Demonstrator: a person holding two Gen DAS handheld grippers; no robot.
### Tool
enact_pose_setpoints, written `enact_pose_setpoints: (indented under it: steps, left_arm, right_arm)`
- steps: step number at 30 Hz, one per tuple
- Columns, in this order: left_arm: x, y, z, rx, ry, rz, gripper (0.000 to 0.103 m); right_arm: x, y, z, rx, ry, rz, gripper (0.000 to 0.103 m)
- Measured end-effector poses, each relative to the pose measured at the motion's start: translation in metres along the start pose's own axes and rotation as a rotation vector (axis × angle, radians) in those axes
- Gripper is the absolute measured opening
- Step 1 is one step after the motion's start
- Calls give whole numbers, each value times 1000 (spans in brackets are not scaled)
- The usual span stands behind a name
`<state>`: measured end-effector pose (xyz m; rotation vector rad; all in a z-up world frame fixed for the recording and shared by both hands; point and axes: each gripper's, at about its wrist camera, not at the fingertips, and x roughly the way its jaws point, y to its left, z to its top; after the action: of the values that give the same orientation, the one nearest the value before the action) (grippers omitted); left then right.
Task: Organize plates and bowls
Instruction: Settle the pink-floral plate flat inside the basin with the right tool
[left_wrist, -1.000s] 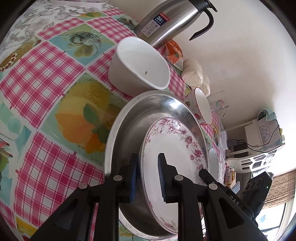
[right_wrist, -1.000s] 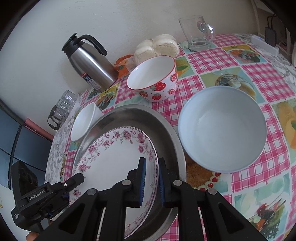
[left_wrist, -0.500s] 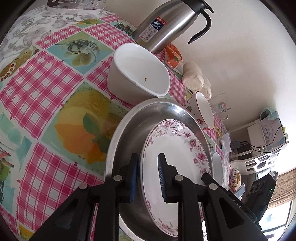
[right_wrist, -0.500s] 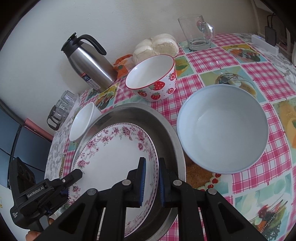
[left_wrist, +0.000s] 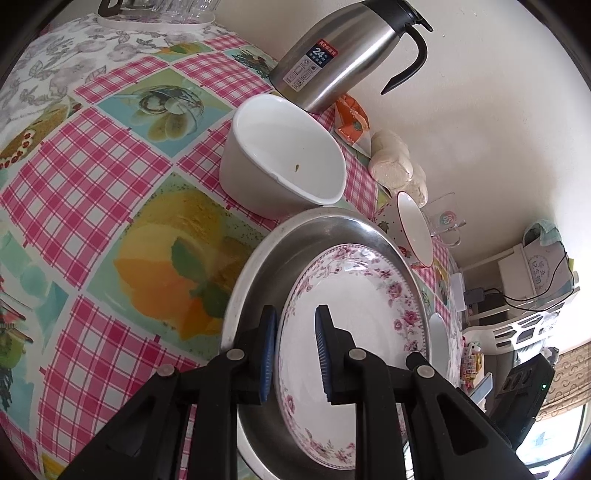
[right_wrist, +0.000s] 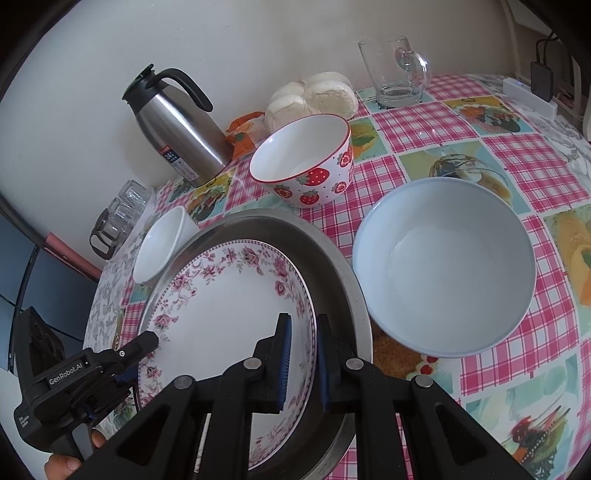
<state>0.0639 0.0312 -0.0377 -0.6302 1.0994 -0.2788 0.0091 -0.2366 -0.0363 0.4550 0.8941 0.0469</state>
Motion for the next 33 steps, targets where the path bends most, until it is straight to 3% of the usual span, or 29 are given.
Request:
enact_pose_setpoints:
  steps: [16,33]
  left_arm:
    - [-5,3,1,-25,-22,-9,22]
    - [-12,-3,4,9,-54,33,23]
  right_arm:
    - [1,1,-2,-12,7,-1,14]
    - [0,1,-1,-12,15,-11,14]
